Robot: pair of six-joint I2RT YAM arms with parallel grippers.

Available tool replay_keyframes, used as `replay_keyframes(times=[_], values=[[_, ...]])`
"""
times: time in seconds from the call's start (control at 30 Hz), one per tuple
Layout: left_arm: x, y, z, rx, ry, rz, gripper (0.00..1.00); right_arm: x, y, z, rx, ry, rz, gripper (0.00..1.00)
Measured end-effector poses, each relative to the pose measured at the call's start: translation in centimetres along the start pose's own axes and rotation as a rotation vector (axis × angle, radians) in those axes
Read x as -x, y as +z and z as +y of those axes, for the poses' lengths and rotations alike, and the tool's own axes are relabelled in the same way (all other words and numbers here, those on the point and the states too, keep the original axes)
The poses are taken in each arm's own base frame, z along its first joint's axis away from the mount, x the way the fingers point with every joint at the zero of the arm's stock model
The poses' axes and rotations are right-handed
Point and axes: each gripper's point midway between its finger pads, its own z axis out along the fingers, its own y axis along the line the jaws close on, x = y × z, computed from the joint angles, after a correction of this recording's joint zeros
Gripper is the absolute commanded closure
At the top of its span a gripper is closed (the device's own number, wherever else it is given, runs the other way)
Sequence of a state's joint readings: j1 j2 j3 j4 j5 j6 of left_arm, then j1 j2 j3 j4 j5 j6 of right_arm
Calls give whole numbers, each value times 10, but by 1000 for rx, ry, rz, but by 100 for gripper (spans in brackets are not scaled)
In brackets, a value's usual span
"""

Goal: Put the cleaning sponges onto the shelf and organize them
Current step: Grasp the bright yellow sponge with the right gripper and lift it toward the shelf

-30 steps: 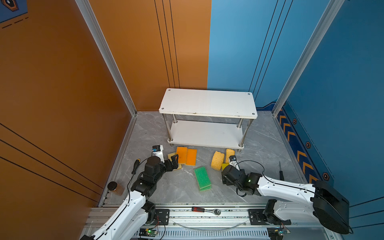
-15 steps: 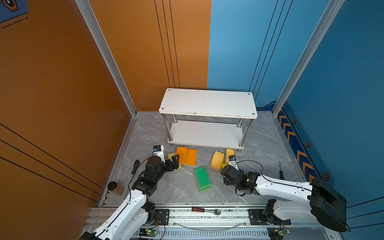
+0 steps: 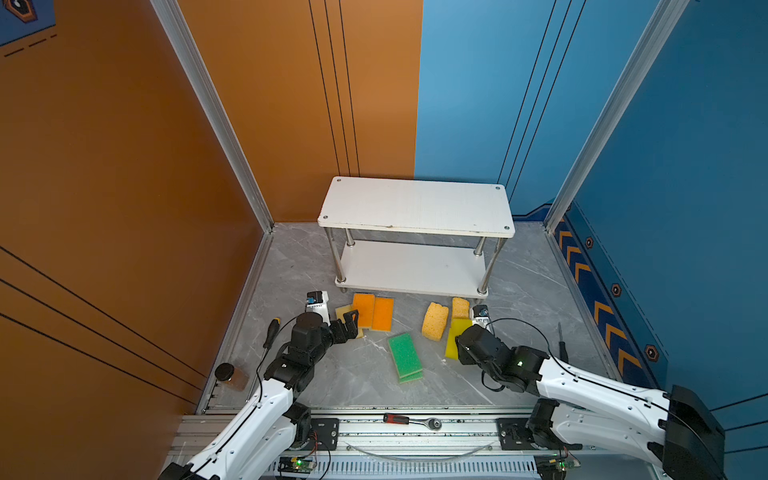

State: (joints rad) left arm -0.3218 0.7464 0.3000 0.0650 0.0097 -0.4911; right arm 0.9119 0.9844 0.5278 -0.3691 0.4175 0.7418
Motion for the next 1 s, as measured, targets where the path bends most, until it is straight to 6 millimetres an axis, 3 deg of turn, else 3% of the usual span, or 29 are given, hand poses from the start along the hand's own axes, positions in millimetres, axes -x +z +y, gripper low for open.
replay_keyframes(times=[0.17,0.5,1.0], values=[[0,1,0,-2,0,2,2,18,-10,-8,18,39,-51,45],[0,2,-3,-18,0,5,2,55,-10,-21,-20,21,-90,44],[-6,4,-2,-13,-5,37,2,101,32,0,-42,-59,-74,43]])
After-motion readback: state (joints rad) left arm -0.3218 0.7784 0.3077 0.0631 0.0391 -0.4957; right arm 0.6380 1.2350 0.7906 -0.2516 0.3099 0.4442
